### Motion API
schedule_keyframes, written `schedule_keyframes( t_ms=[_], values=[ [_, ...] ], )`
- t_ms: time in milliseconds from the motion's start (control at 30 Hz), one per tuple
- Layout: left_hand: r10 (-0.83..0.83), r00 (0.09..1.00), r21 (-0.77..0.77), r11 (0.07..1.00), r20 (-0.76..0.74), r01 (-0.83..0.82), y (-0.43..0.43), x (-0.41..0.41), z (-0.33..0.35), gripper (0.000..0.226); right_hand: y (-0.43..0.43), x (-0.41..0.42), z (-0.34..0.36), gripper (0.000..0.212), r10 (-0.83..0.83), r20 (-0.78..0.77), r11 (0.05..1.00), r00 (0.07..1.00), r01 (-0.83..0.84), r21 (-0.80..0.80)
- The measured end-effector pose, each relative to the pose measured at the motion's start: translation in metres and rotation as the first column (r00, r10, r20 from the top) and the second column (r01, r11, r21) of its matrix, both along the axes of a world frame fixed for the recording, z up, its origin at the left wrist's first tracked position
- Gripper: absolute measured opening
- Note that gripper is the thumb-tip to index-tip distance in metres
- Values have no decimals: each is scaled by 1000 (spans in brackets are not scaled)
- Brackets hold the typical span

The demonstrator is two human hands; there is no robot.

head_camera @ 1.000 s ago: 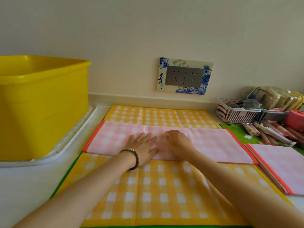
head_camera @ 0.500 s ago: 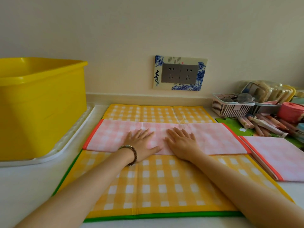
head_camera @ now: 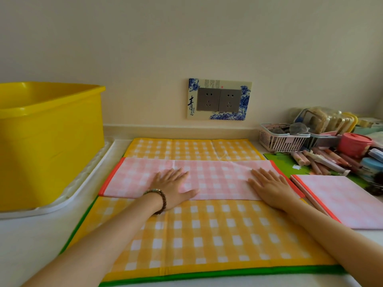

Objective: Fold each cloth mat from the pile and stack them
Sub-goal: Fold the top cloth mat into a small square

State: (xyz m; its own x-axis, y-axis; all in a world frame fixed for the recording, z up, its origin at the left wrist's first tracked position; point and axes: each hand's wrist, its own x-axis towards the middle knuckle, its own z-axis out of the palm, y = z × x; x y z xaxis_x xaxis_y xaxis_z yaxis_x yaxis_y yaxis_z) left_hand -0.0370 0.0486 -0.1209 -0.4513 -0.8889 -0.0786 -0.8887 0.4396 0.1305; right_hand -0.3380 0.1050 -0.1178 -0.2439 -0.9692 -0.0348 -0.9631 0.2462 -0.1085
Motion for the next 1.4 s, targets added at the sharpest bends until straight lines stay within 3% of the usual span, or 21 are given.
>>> schedule_keyframes(
  t_ms=[333,533,700,1100,1300,1400],
  values=[
    [3,1000,12,1000,0,-3,2,-1,1,84,-3,10,8,59,-24,45,1000,999,23,20],
    [20,1000,2,1000,3,-21,3,-1,1,82,-21,89,10,48,146,157,985,977,-129,-116],
    [28,1000,-16,999,-14,-28,3,-2,1,79,-34,129,1,45,269,156,953,950,-239,-189],
    [-2,999,13,1000,-53,3,3,44,3,70,-38,127,-8,55,239,75,965,968,-227,-133],
    [92,996,28,995,-23,-91,4,82,2,93,-39,125,-9,57,248,69,964,966,-239,-117],
    [92,993,35,995,-77,-90,3,96,0,117,-39,123,-8,57,251,83,964,964,-242,-108]
  ],
)
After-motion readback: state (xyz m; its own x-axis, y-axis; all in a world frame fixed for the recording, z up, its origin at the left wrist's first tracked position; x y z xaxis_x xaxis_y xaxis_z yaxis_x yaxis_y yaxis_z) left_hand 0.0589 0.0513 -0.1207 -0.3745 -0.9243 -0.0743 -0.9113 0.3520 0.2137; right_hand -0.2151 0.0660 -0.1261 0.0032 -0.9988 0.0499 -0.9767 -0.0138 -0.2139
